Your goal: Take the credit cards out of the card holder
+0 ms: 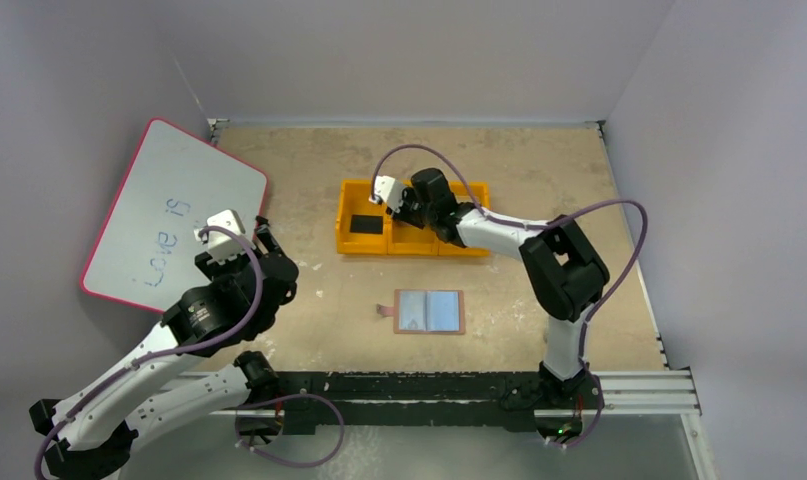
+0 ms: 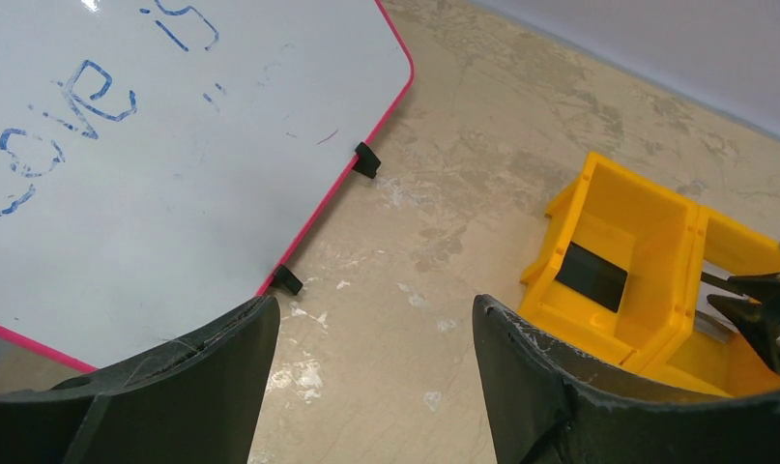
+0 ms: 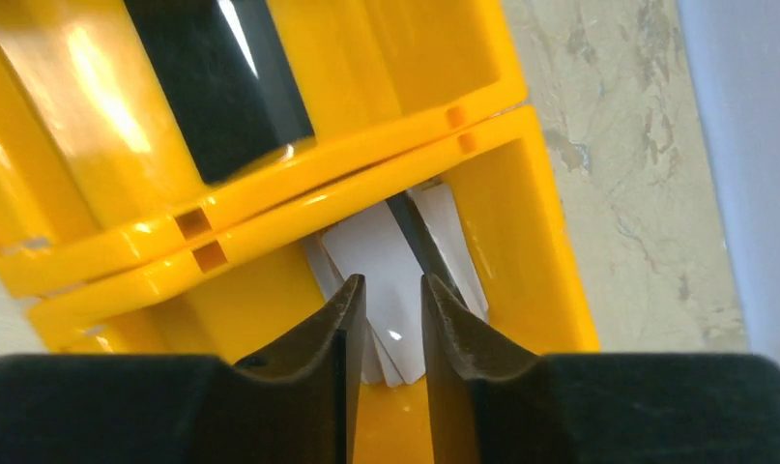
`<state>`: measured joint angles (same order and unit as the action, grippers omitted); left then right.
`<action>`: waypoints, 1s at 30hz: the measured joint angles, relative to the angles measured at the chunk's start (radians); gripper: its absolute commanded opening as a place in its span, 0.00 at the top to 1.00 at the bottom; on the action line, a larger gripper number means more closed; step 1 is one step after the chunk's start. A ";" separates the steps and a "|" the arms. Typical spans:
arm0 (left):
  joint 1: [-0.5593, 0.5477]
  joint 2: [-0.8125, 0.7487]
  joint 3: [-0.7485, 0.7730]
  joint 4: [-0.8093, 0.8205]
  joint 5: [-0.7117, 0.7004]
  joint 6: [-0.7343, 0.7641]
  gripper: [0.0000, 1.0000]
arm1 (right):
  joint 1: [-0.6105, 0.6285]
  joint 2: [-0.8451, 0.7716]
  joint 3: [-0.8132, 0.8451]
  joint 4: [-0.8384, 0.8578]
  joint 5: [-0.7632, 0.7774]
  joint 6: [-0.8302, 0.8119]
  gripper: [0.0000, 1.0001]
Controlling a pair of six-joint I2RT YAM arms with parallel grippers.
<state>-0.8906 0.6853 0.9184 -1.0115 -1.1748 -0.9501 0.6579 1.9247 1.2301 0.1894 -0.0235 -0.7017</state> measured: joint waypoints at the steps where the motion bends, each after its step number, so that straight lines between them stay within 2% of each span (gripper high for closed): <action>1: 0.000 0.000 0.000 0.000 0.000 0.000 0.28 | -0.002 -0.014 0.000 0.003 -0.014 0.041 0.84; 2: 0.000 0.000 0.000 0.000 0.000 0.000 0.28 | -0.003 -0.028 0.000 0.006 -0.026 0.081 0.90; 6: 0.000 0.000 0.000 0.000 0.000 0.000 0.28 | -0.005 -0.064 0.000 0.010 -0.078 0.232 0.96; 14: 0.000 0.008 0.000 0.000 0.000 0.000 0.28 | -0.005 -0.045 0.000 -0.038 -0.153 0.498 0.97; 23: 0.000 0.019 0.000 0.000 -0.001 0.000 0.28 | -0.010 0.080 0.037 -0.108 -0.100 0.583 0.96; 30: 0.000 0.019 0.000 0.000 -0.001 0.000 0.28 | -0.019 0.085 0.052 -0.105 -0.035 0.605 0.94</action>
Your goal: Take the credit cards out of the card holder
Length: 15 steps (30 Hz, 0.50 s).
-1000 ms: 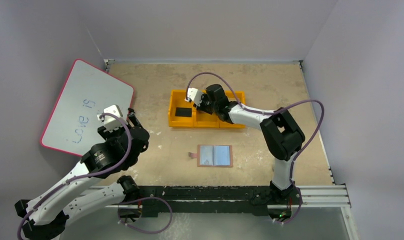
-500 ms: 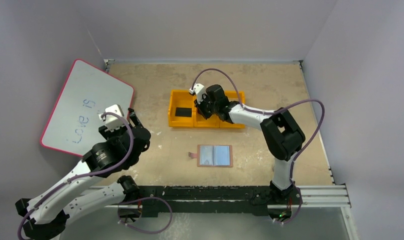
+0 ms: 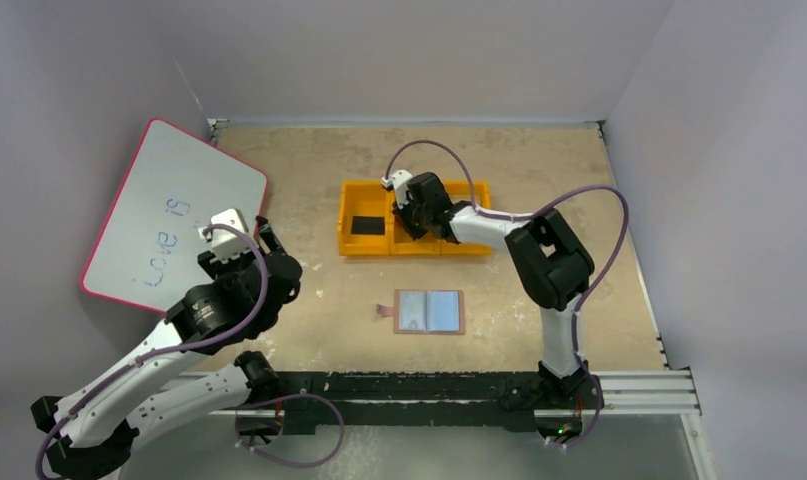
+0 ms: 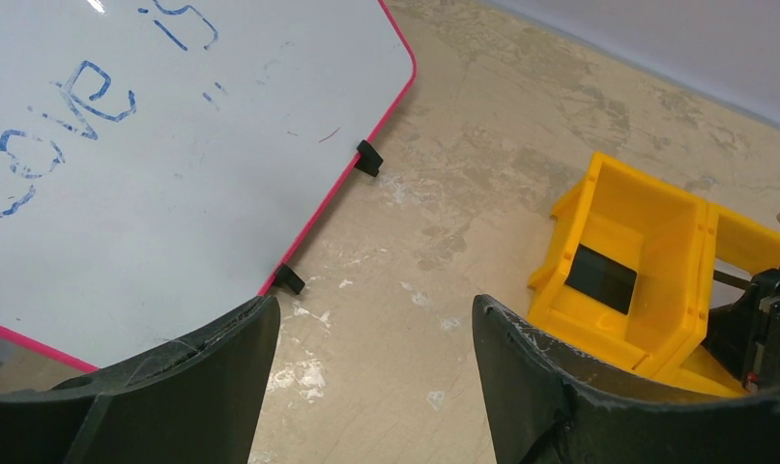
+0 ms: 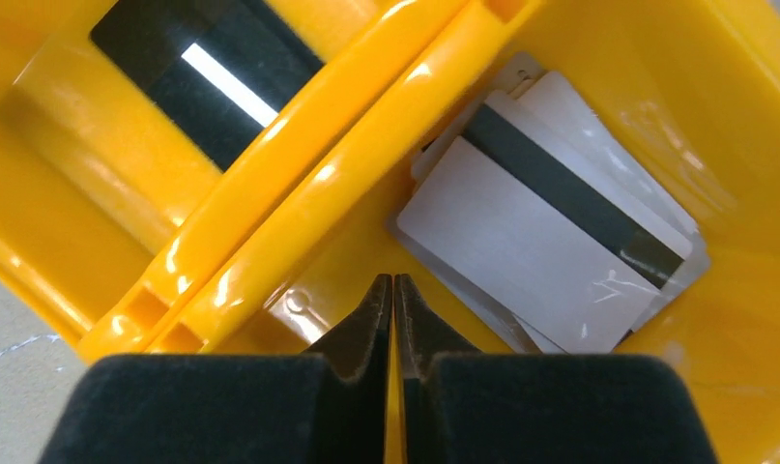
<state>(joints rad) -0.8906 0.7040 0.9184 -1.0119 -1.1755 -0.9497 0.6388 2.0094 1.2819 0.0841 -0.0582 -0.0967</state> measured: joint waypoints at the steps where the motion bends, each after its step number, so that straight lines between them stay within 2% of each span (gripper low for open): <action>1: 0.000 0.000 0.000 0.000 0.000 0.000 0.28 | -0.001 0.000 0.002 0.000 0.011 0.004 0.94; 15: 0.000 0.014 0.000 0.000 0.000 0.000 0.28 | -0.024 0.042 0.115 0.003 0.129 0.053 0.92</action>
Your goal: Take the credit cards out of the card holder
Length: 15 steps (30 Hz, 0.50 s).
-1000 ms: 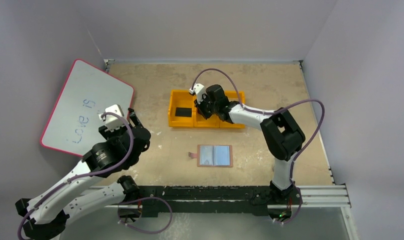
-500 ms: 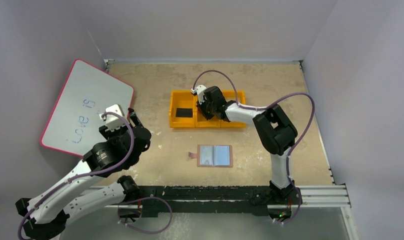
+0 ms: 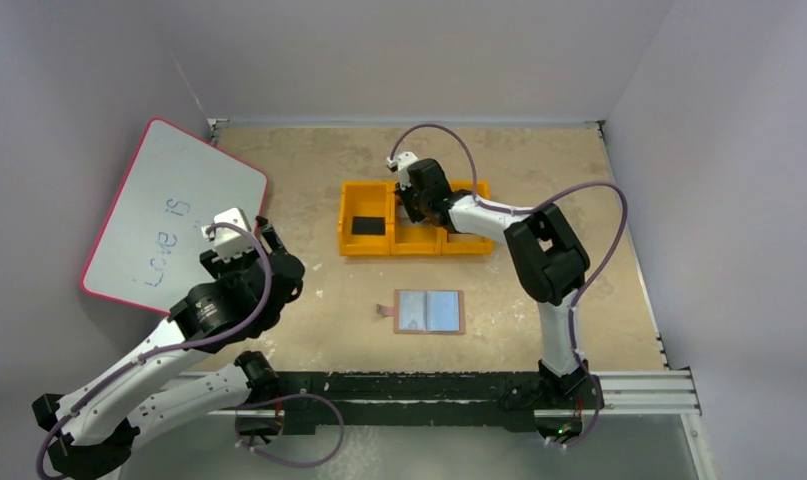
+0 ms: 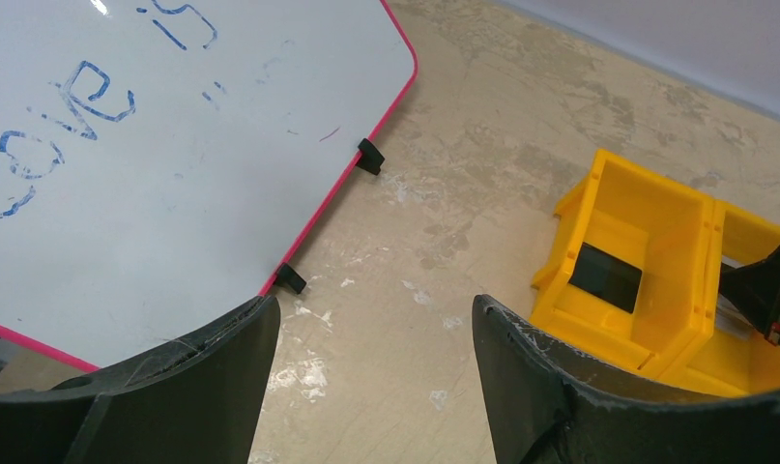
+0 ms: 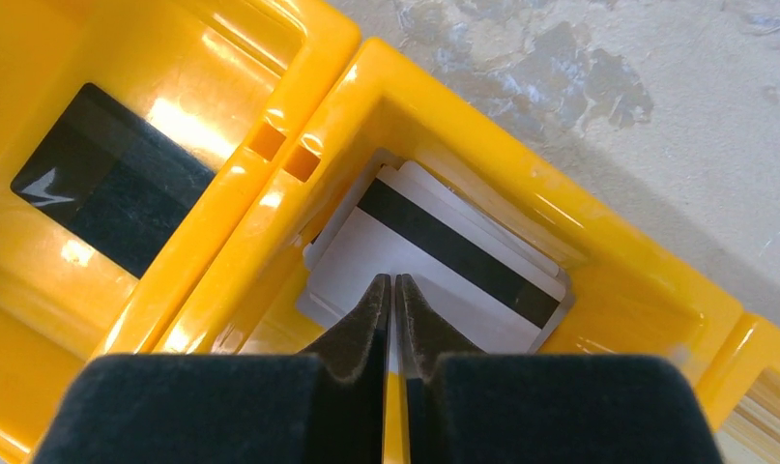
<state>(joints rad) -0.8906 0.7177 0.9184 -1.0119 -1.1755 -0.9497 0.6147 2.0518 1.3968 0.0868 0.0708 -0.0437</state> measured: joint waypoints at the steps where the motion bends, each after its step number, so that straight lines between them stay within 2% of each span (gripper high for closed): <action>1: 0.000 0.000 0.000 0.000 0.000 0.000 0.28 | 0.000 0.002 0.000 -0.002 0.000 0.002 0.91; 7: 0.000 0.000 0.000 0.000 0.000 0.000 0.28 | 0.000 -0.029 -0.019 -0.010 -0.014 0.018 0.88; 15: 0.000 0.000 0.000 0.000 0.000 0.000 0.28 | 0.000 -0.094 -0.082 -0.005 -0.044 0.047 0.88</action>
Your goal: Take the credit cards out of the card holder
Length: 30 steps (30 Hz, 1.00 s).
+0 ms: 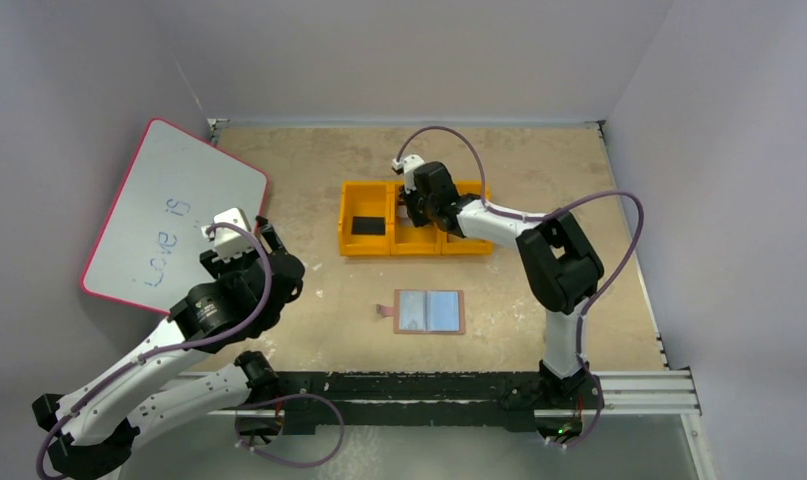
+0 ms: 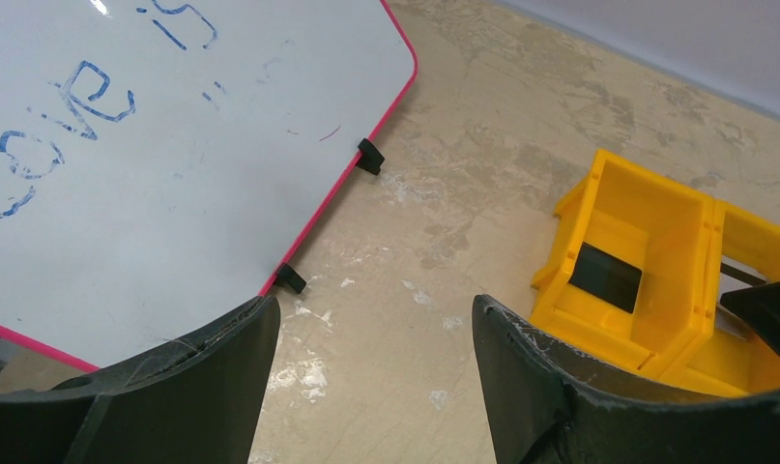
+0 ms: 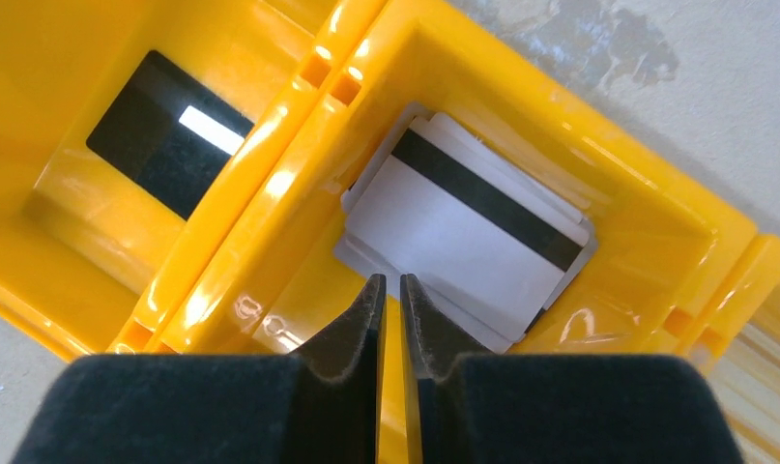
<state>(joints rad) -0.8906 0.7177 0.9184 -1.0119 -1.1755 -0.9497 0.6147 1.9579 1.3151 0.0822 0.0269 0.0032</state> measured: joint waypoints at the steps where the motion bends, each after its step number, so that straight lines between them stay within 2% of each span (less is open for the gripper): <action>1: 0.000 0.000 0.000 0.000 0.000 0.000 0.28 | 0.000 0.001 -0.005 0.000 -0.002 0.006 0.88; 12: 0.000 -0.001 0.000 0.000 0.000 0.000 0.28 | 0.000 0.065 0.015 -0.010 -0.017 0.047 0.88; 21: 0.000 -0.002 0.000 0.000 0.000 0.000 0.28 | 0.002 0.102 0.075 -0.013 0.043 0.061 0.87; 30: 0.000 0.002 0.000 0.001 0.002 0.002 0.28 | 0.001 0.039 0.029 -0.010 -0.003 0.058 0.67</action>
<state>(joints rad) -0.8906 0.7200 0.9184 -1.0111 -1.1740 -0.9474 0.6159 1.9972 1.3445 0.0719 0.0242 0.0616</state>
